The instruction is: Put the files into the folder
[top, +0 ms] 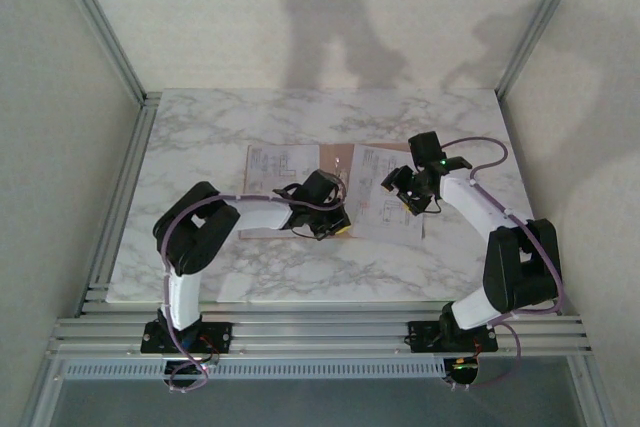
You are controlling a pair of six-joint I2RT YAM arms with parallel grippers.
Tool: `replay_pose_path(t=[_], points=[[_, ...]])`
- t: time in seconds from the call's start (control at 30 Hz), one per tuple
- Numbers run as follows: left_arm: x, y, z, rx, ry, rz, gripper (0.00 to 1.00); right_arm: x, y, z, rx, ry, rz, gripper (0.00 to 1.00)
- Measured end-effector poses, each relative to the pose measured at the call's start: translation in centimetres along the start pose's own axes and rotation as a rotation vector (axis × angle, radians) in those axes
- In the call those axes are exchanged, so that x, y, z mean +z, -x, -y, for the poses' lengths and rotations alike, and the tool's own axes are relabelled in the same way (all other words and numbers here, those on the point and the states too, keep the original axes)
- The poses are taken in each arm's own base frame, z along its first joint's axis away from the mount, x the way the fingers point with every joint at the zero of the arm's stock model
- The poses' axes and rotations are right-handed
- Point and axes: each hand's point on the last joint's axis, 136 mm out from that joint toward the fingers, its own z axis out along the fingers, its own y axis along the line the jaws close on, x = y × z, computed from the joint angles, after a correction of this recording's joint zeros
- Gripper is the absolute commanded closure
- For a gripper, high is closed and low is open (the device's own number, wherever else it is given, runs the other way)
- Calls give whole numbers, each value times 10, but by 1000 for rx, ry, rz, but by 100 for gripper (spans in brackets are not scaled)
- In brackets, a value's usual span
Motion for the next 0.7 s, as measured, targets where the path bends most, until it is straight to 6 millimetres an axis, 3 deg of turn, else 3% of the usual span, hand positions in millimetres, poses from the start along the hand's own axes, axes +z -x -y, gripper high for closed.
replay_pose_path(t=[0.47, 0.7], points=[[-1, -1, 4, 7, -17, 49, 100, 3, -2, 4, 3, -11, -9, 36], [-3, -4, 31, 72, -35, 65, 100, 5, -3, 5, 3, -14, -11, 36]])
